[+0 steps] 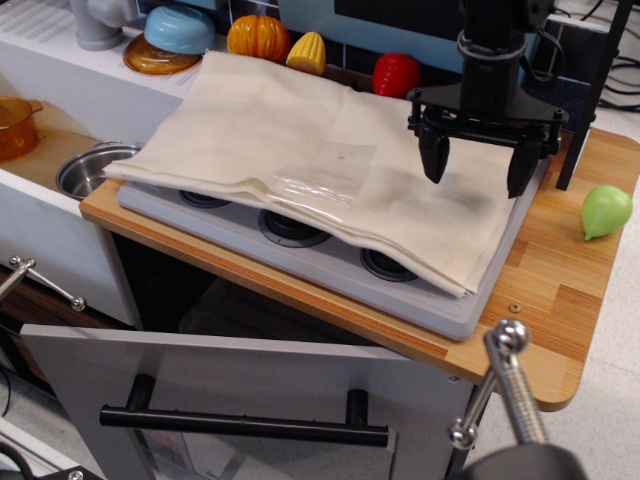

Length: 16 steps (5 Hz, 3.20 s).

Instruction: Fold cloth in half

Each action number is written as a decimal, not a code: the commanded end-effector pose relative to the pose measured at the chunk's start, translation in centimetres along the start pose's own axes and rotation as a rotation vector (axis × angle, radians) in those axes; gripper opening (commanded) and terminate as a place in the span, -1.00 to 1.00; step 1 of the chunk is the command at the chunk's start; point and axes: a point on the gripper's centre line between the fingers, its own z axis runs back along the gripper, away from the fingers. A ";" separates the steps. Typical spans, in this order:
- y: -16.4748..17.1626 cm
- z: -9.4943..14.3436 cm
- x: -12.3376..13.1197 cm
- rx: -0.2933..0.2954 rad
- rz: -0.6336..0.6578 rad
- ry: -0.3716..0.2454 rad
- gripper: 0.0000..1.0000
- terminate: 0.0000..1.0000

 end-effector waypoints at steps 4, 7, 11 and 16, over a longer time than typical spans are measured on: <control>-1.4 -3.1 0.9 0.281 -0.015 -0.071 1.00 -1.00; 0.8 -0.9 0.4 0.273 -0.003 -0.082 -1.00 -1.00; 10.5 11.6 4.6 0.076 0.063 -0.115 -1.00 -1.00; 26.5 6.8 3.6 0.237 -0.150 0.063 -1.00 -1.00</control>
